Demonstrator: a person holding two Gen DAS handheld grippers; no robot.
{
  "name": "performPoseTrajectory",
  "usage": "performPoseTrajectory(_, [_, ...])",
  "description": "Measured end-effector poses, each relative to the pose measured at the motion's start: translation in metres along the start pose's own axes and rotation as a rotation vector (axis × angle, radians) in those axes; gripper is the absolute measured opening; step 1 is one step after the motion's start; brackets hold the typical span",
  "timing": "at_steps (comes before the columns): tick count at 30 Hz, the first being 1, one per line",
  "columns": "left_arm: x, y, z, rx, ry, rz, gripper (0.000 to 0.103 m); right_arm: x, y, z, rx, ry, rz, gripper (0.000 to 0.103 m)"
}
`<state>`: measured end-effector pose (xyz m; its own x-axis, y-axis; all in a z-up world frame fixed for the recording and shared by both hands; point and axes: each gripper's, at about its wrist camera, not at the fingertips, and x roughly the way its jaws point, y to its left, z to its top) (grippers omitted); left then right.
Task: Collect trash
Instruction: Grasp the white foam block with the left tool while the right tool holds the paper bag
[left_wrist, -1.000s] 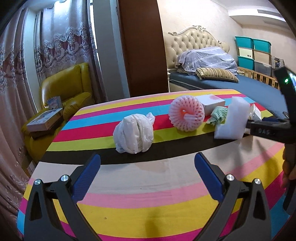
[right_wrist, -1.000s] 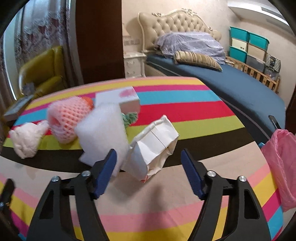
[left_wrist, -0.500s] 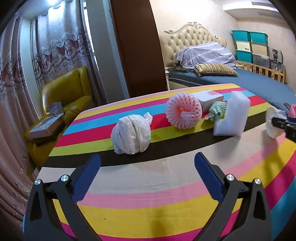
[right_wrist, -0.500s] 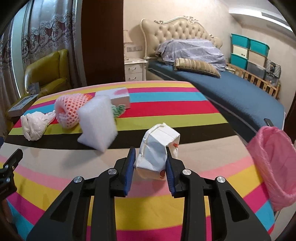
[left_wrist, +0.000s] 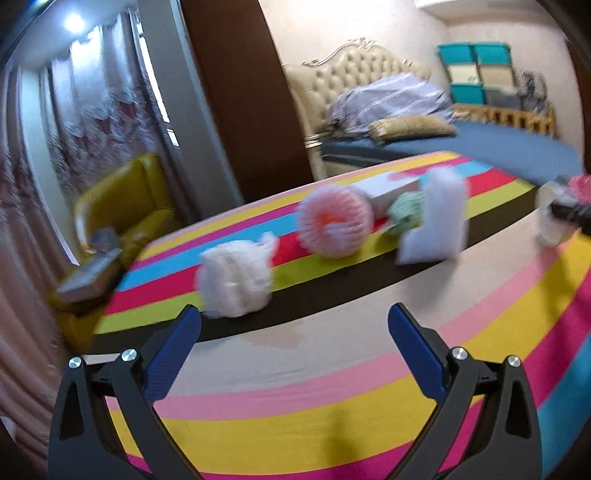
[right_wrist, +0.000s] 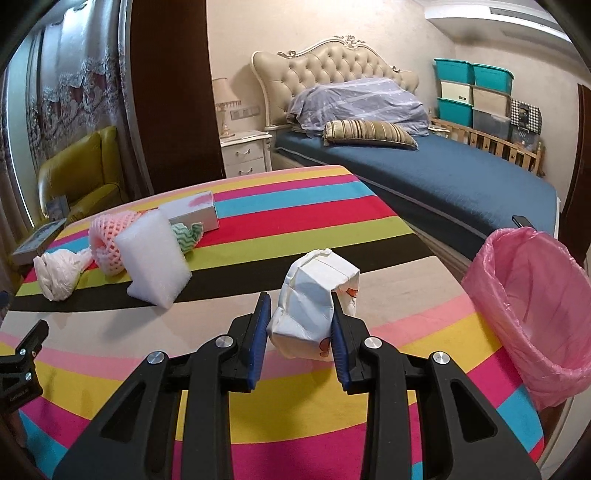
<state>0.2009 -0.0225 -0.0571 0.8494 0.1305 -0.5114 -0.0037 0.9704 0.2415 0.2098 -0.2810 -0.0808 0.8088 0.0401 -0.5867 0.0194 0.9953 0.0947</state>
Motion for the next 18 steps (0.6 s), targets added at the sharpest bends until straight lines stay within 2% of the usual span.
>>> performPoseTrajectory(3, [0.008, -0.019, 0.012, -0.011, 0.022, -0.076, 0.098, -0.001, -0.003, -0.001, 0.014, -0.003, 0.004, 0.031])
performPoseTrajectory(5, [0.014, -0.039, 0.022, 0.022, 0.016, -0.1, 0.098, -0.002, -0.003, -0.001, 0.018, -0.007, 0.007, 0.031])
performPoseTrajectory(8, [0.026, -0.066, 0.037, 0.06, 0.009, -0.124, 0.091, -0.004, -0.004, -0.002, 0.02, -0.013, 0.014, 0.031])
performPoseTrajectory(13, [0.061, -0.092, 0.054, 0.021, 0.088, -0.204, 0.08, 0.003, -0.005, -0.016, 0.012, 0.032, 0.024, 0.031])
performPoseTrajectory(16, [0.077, -0.102, 0.063, 0.002, 0.097, -0.208, 0.079, -0.007, 0.003, -0.017, -0.027, -0.012, 0.014, 0.031])
performPoseTrajectory(17, [0.083, -0.103, 0.065, -0.004, 0.107, -0.204, 0.072, -0.007, 0.005, -0.017, -0.041, -0.014, 0.008, 0.031])
performPoseTrajectory(18, [0.088, -0.104, 0.068, -0.014, 0.127, -0.209, 0.057, -0.006, 0.005, -0.016, -0.04, -0.012, 0.011, 0.031])
